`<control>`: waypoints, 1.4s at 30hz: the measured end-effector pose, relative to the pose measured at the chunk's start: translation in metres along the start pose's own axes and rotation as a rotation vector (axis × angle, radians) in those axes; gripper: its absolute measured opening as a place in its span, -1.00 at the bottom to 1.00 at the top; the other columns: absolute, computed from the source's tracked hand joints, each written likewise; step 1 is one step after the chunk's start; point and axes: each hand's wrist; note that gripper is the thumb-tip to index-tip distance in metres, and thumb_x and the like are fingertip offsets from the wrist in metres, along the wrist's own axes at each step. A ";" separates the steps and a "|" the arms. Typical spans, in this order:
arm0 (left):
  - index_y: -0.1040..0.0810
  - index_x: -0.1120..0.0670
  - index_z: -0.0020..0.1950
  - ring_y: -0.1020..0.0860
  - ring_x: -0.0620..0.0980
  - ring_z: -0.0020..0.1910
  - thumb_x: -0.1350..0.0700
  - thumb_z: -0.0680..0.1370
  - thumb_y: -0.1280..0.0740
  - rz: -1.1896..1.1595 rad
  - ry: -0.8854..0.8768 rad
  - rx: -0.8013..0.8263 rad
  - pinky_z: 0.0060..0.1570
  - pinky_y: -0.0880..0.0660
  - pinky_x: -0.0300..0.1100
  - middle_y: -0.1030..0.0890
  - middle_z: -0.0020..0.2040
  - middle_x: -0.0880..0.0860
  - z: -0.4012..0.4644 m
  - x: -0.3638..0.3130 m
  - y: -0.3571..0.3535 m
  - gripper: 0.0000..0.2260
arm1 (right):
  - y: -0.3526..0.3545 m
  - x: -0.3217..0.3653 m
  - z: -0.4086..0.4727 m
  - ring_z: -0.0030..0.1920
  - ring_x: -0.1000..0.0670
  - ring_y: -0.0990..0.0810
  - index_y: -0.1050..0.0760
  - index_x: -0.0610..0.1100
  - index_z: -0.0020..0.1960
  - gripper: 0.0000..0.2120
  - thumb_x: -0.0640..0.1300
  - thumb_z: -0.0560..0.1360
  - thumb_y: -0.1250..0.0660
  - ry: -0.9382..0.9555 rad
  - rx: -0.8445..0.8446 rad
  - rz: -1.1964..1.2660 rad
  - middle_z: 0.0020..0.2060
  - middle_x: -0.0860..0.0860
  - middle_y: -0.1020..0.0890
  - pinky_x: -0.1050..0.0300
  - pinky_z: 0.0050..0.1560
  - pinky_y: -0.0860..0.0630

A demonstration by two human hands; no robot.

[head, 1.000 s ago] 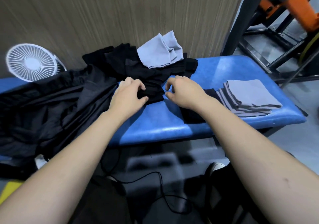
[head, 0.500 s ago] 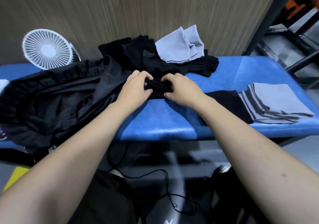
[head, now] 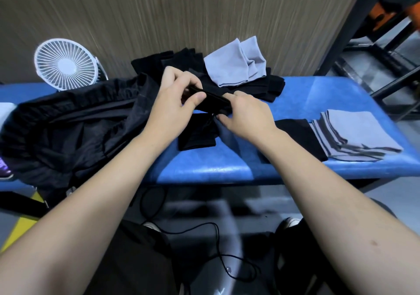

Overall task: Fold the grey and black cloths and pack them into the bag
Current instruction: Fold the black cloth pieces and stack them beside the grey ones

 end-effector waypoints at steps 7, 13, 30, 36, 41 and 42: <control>-0.51 -0.05 0.04 -0.60 0.00 -0.07 0.14 0.61 -0.31 -0.212 0.016 -0.036 -0.05 -0.47 -0.13 -0.57 0.03 0.01 -0.009 -0.007 0.015 -0.91 | 0.019 0.008 -0.011 -0.03 -0.13 -0.58 -0.51 -0.06 0.15 -0.79 -0.01 0.56 -0.27 0.049 -0.192 -0.012 -0.03 0.00 -0.59 0.10 -0.24 -0.25; -0.45 -0.11 -0.01 -0.50 -0.08 -0.20 0.10 0.63 -0.30 -0.290 0.046 -0.074 -0.15 -0.43 -0.13 -0.52 -0.19 -0.15 -0.011 -0.008 0.018 -0.90 | 0.030 0.014 -0.018 0.05 -0.06 -0.55 -0.59 -0.01 0.15 -0.70 -0.13 0.52 -0.17 -0.031 -0.119 0.236 0.04 0.06 -0.63 0.08 -0.10 -0.36; -0.51 -0.06 0.05 -0.42 -0.26 -0.28 0.04 0.70 -0.19 -0.338 0.266 -0.026 -0.23 -0.36 -0.35 -0.46 -0.22 -0.12 -0.015 0.000 0.034 -0.89 | 0.029 0.013 -0.025 -0.31 0.04 -0.47 -0.68 -0.11 -0.20 -0.76 0.05 0.50 -0.43 0.043 0.332 0.824 -0.34 -0.07 -0.59 0.08 -0.19 -0.42; -0.52 -0.09 0.00 -0.36 -0.11 -0.20 -0.23 0.50 -0.35 -0.503 0.398 0.118 -0.19 -0.31 -0.20 -0.42 -0.20 -0.08 -0.017 -0.003 0.040 -0.75 | 0.028 0.015 -0.026 -0.31 0.08 -0.40 -0.57 -0.17 -0.09 -0.88 -0.35 0.43 -0.38 0.048 0.356 0.762 -0.31 0.05 -0.50 0.27 -0.25 -0.37; -0.53 -0.07 -0.08 -0.40 -0.10 -0.19 -0.20 0.59 -0.30 -0.520 0.521 0.226 -0.10 -0.33 -0.12 -0.46 -0.20 -0.06 -0.020 0.003 0.039 -0.78 | 0.036 0.011 -0.025 -0.37 0.10 -0.29 -0.50 -0.23 -0.10 -0.89 -0.36 0.44 -0.23 0.005 0.379 0.795 -0.31 -0.01 -0.44 0.33 -0.36 -0.25; -0.52 -0.05 -0.07 -0.41 -0.12 -0.21 -0.15 0.65 -0.23 -0.506 0.555 0.229 -0.12 -0.34 -0.16 -0.46 -0.19 -0.06 -0.021 0.002 0.038 -0.78 | 0.036 0.009 -0.026 -0.36 0.09 -0.30 -0.50 -0.23 -0.10 -0.89 -0.35 0.44 -0.23 0.002 0.393 0.781 -0.32 -0.01 -0.44 0.31 -0.35 -0.26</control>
Point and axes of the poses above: each hand's wrist, its own z-axis towards the middle knuckle, its own y-axis out of the back of the hand, x = y × z
